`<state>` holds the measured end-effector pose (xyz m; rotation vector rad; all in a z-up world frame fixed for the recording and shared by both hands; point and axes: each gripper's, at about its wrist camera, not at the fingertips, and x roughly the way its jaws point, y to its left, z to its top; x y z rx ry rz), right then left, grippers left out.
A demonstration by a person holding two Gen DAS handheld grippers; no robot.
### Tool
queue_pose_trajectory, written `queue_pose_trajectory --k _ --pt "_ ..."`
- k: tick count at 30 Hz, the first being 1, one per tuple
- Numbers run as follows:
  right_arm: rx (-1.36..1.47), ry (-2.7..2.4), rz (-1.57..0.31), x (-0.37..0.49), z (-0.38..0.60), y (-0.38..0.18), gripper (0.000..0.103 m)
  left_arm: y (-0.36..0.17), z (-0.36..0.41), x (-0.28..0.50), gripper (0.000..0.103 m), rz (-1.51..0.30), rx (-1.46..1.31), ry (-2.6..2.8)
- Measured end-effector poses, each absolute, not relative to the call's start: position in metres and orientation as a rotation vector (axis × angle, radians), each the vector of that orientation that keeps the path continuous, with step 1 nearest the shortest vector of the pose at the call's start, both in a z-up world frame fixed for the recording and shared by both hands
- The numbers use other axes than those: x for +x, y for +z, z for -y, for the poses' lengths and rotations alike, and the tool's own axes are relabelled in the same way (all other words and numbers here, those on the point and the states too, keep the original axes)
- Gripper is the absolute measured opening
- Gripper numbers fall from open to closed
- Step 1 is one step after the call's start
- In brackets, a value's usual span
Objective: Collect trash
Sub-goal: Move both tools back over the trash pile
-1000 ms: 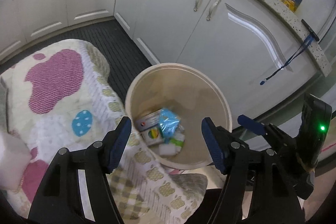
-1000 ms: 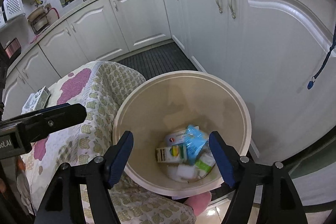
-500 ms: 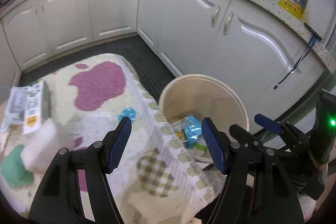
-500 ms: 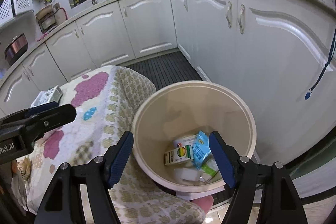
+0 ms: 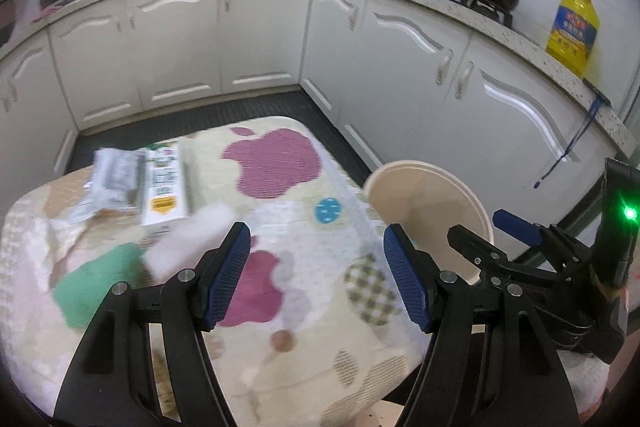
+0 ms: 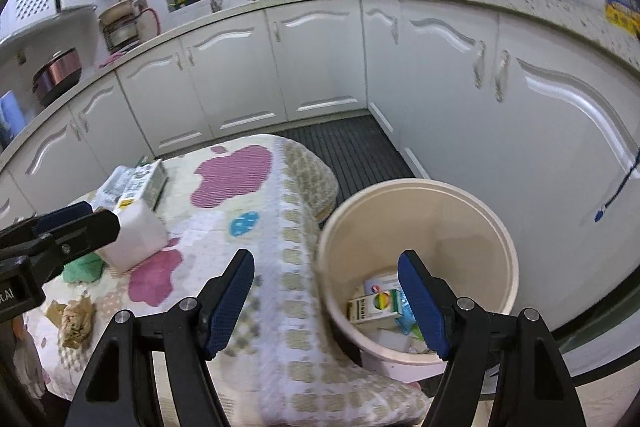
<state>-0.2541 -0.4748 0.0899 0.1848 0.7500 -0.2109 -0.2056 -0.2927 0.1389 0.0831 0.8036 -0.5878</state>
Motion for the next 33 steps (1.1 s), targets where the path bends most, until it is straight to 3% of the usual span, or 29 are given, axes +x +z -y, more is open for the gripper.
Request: queue_pose_trajectory --k 22,33 --pt "0.054 -0.034 -0.749 -0.22 0.365 0.1 0.072 0.148 0.122 -0.195 0.068 -0.788 -0.039 -0.36" --pt "0.06 0.069 -0.781 -0.195 0.329 0.092 0.072 0.125 0.055 -0.184 0.068 -0.864 -0.095 -0.295"
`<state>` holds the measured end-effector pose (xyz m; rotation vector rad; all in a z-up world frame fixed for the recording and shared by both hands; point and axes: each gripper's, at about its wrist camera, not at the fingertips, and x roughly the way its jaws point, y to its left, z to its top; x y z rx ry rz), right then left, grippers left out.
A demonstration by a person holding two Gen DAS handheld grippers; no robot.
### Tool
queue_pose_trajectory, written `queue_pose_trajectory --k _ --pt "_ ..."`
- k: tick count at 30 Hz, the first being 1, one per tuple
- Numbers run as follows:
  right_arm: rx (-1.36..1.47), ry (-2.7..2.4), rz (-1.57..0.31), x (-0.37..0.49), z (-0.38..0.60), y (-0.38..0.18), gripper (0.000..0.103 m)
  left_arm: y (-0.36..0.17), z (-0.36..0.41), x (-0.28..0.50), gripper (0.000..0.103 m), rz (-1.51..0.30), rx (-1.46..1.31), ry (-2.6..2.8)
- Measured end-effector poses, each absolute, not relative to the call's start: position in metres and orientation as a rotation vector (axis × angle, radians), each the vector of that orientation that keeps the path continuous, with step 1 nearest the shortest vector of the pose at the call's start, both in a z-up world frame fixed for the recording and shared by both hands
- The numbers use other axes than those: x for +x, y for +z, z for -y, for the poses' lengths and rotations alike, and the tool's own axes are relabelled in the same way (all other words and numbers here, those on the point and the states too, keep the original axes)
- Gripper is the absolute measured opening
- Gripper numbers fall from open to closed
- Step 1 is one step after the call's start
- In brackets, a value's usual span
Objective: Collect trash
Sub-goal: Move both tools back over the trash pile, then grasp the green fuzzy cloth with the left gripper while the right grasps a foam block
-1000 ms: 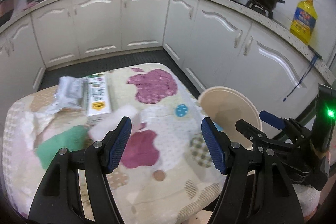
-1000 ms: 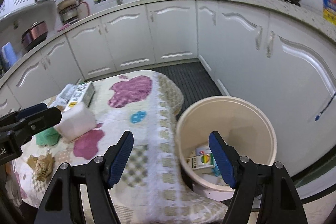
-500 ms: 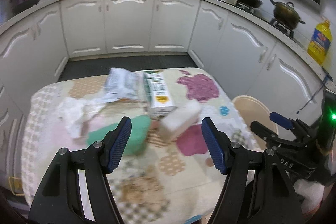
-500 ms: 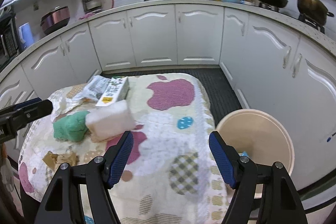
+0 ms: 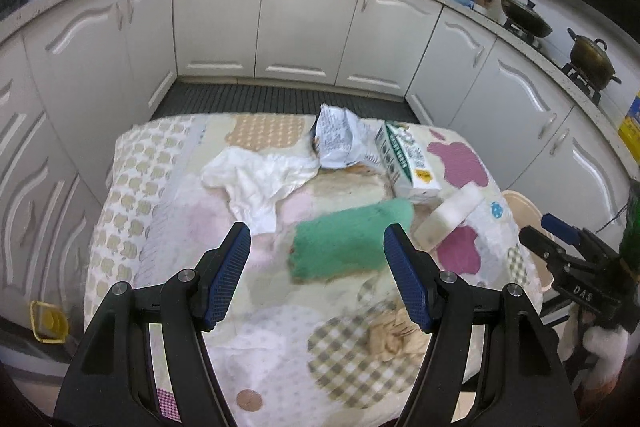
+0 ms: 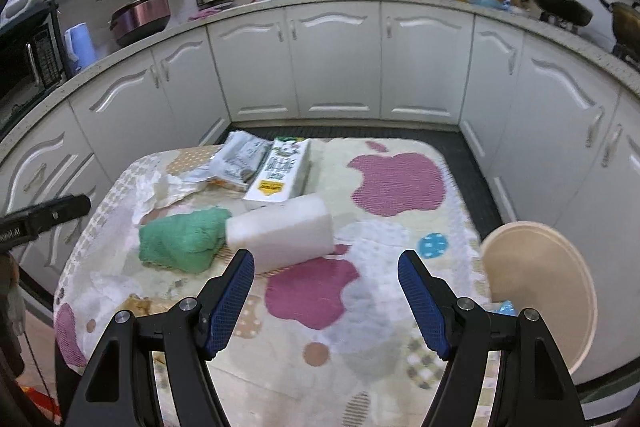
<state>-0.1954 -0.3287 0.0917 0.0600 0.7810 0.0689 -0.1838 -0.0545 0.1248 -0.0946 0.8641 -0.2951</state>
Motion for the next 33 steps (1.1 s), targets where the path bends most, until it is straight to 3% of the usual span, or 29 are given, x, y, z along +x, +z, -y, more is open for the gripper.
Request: queue_pose_trajectory --k 30,33 --pt "0.157 0.138 -0.926 -0.112 0.336 0.067 0.076 0.062 0.118 -0.12 0.069 -0.975 0.075 -0.572" --pt "0.154 0.14 -0.932 -0.11 0.336 0.066 0.076 0.056 0.125 -0.116 0.074 -0.975 0.106 -0.596"
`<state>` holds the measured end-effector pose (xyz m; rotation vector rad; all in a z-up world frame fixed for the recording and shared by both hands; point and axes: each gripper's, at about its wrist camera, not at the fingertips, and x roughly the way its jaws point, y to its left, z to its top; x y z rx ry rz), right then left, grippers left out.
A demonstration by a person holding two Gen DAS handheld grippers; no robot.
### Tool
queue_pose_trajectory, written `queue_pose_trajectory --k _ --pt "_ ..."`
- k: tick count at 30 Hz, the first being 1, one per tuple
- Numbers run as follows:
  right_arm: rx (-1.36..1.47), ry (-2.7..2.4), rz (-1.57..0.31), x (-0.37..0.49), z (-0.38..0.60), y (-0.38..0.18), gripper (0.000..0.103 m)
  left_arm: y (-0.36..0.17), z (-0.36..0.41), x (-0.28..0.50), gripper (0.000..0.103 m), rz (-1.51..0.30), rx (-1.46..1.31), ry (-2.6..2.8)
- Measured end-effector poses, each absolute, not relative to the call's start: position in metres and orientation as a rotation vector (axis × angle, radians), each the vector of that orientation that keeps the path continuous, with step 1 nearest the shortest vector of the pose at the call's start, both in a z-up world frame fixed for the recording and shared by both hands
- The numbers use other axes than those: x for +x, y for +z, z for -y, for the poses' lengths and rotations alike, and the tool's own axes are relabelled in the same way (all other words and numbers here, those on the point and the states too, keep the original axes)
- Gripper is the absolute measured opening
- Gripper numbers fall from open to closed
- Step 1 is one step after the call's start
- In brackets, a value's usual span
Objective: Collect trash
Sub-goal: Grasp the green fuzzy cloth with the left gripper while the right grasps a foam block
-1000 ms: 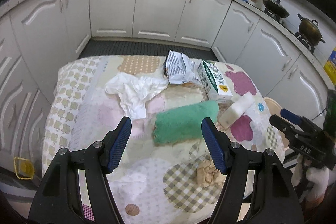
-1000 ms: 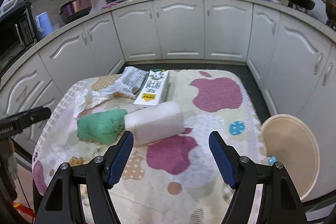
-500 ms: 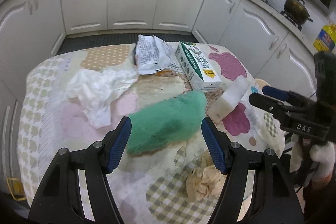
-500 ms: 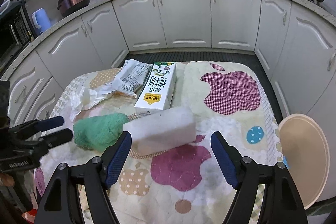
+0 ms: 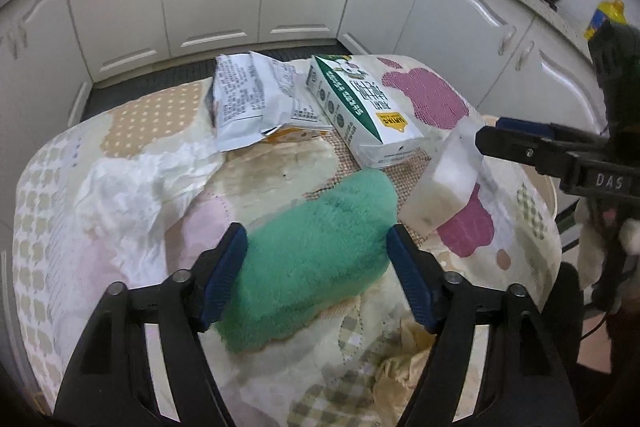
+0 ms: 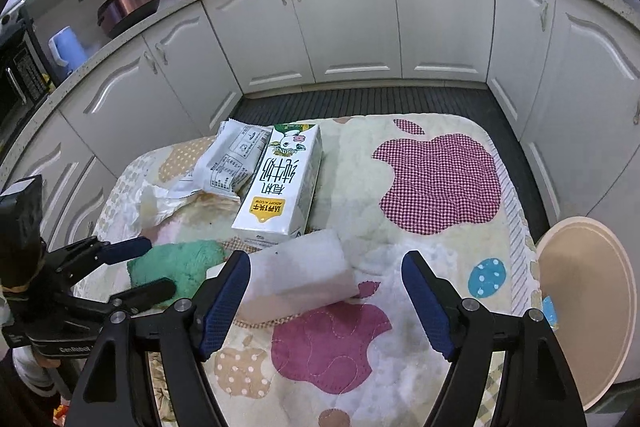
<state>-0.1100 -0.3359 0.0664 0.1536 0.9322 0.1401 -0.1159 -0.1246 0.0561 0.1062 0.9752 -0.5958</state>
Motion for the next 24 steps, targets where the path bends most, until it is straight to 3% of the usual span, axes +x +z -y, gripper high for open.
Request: queue_pose_trajectory --k 8,14,24 --pt "0.155 0.15 -0.947 -0.107 0.336 0.063 0.076 0.039 0.148 -0.109 0.074 -1.002 0.211 -0.618" --pt "0.179 0.158 -0.952 -0.104 0.339 0.06 0.076 0.043 0.139 -0.114 0.055 -1.0 0.192 -0.622" --pt "0.23 0.121 -0.94 -0.098 0.354 0.068 0.076 0.063 0.113 -0.124 0.053 -0.975 0.149 -0.569"
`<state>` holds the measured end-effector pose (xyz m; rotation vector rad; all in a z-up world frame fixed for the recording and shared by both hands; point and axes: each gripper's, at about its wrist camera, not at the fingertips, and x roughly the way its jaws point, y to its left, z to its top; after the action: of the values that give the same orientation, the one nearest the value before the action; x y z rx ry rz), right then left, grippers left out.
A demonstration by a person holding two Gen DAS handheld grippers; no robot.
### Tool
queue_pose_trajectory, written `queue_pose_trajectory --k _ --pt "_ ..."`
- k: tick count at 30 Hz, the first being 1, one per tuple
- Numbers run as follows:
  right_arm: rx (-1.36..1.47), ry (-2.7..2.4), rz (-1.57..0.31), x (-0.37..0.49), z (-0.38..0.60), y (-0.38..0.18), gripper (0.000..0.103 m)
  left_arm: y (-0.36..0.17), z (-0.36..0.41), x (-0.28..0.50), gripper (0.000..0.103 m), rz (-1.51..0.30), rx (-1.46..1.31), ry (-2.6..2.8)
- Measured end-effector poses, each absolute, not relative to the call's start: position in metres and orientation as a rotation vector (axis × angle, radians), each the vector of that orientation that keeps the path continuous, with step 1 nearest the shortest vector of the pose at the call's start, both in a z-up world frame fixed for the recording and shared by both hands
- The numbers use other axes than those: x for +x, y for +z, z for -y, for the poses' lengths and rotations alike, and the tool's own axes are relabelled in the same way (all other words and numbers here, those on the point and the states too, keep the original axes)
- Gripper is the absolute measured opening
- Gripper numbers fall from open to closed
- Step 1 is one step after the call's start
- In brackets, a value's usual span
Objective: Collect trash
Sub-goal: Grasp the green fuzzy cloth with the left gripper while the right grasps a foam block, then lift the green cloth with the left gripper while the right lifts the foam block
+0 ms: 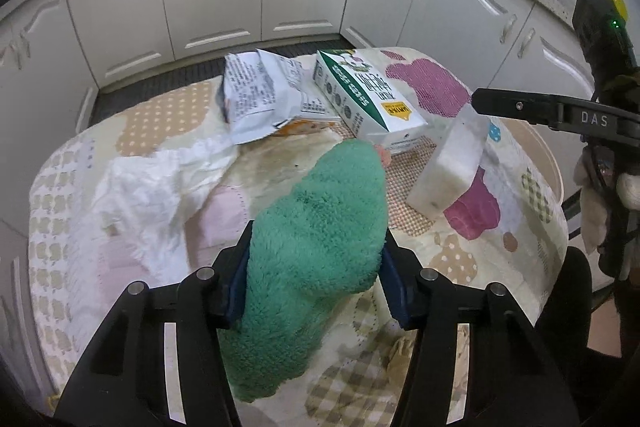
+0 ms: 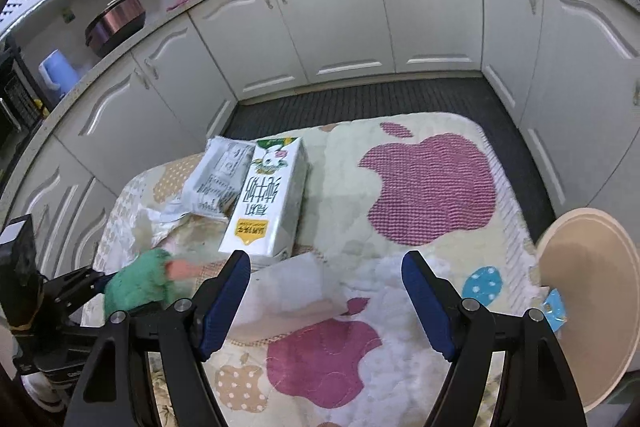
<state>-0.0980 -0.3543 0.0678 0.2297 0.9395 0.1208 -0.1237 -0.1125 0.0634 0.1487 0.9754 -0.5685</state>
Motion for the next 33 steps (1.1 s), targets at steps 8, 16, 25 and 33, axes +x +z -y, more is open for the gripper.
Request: queue_pose_trajectory --k 8,16,25,33 --pt "0.179 0.183 -0.941 -0.108 0.328 0.078 0.076 0.066 0.098 -0.125 0.053 -0.975 0.12 -0.52" --pt "-0.027 0.19 -0.952 -0.107 0.28 0.069 0.076 0.067 0.091 -0.13 0.053 -0.974 0.1 -0.509" --pt "-0.127 0.162 -0.995 -0.123 0.297 0.054 0.076 0.065 0.088 -0.129 0.053 -0.981 0.08 -0.502" --pt "0.029 0.253 -1.056 -0.153 0.327 0.054 0.076 0.068 0.098 -0.131 0.053 -0.975 0.084 -0.515"
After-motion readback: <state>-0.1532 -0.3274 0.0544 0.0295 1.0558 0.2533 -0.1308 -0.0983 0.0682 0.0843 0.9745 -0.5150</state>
